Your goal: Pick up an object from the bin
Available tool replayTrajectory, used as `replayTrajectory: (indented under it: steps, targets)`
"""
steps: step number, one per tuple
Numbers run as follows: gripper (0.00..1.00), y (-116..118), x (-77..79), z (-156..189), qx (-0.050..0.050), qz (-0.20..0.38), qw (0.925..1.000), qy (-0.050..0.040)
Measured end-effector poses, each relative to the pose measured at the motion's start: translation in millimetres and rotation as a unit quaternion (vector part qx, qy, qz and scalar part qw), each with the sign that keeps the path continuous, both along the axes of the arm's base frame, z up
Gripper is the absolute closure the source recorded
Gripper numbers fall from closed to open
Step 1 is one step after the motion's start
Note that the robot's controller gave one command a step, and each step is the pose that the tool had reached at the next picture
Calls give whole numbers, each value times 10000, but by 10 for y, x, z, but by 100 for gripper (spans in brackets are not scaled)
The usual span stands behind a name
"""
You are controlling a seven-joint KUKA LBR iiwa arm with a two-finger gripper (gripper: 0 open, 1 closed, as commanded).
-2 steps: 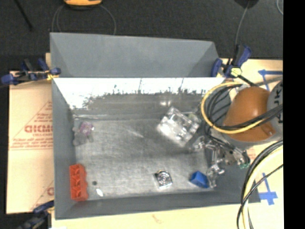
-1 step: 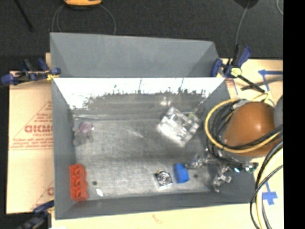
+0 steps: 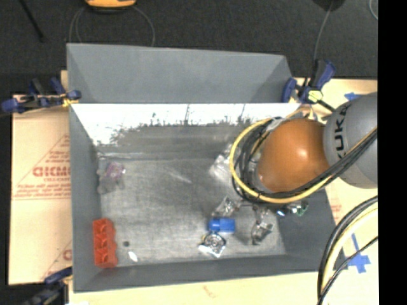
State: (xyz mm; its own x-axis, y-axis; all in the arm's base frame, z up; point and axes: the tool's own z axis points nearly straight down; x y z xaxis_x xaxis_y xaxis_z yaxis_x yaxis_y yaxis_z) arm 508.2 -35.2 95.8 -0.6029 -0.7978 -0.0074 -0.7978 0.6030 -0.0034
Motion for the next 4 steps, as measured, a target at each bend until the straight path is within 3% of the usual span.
replayTrajectory:
  steps: [1,2,3,4]
  targets:
    - [0,269,-274,-229,-19,1219,9925,-18]
    - [0,788,-285,-197,-13,362,9993,-3]
    - [100,800,-276,-184,-3,377,9993,-26]
    - [100,368,-214,1249,-34,1547,9880,-9]
